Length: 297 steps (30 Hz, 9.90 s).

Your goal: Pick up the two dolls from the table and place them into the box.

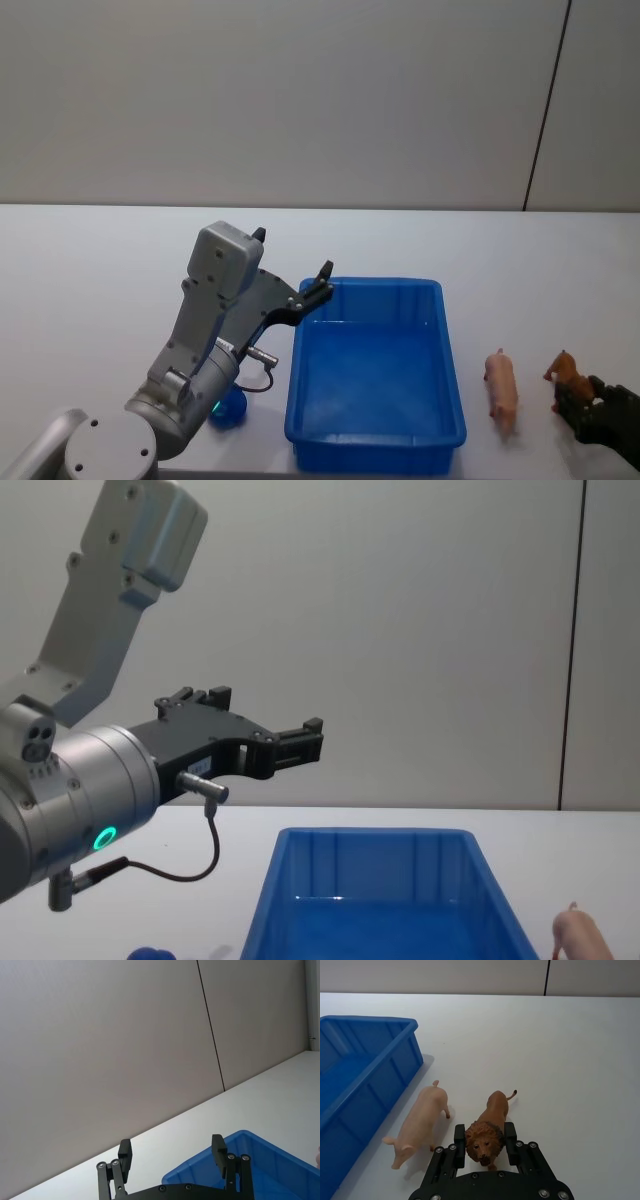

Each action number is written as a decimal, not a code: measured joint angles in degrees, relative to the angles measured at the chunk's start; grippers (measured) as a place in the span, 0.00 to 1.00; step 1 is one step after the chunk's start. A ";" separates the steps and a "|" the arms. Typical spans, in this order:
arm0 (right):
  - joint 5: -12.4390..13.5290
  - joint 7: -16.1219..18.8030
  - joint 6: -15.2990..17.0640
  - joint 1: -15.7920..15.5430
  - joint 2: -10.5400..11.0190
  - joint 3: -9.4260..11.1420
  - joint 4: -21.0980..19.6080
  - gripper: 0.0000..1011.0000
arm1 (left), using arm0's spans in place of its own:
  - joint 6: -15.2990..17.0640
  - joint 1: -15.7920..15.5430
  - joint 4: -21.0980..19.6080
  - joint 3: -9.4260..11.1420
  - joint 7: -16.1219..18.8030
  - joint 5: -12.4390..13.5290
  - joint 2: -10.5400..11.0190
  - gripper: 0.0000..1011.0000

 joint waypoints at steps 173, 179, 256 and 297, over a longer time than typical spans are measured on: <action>-6.05 3.62 6.01 7.47 -6.62 -5.43 4.25 0.35 | 0.00 0.00 0.00 0.00 0.00 0.00 0.00 0.99; -6.66 2.98 5.42 7.38 -6.56 -5.36 3.40 0.35 | 0.00 0.00 0.00 0.00 0.00 0.00 0.00 0.99; -9.96 12.43 1.23 12.67 -6.14 -4.01 1.88 0.99 | 0.00 0.00 0.00 0.00 0.00 0.00 0.00 0.99; -9.67 12.60 0.89 10.52 -3.51 -2.64 0.20 0.99 | 11.43 7.90 -7.23 -3.56 5.51 -1.95 8.11 0.99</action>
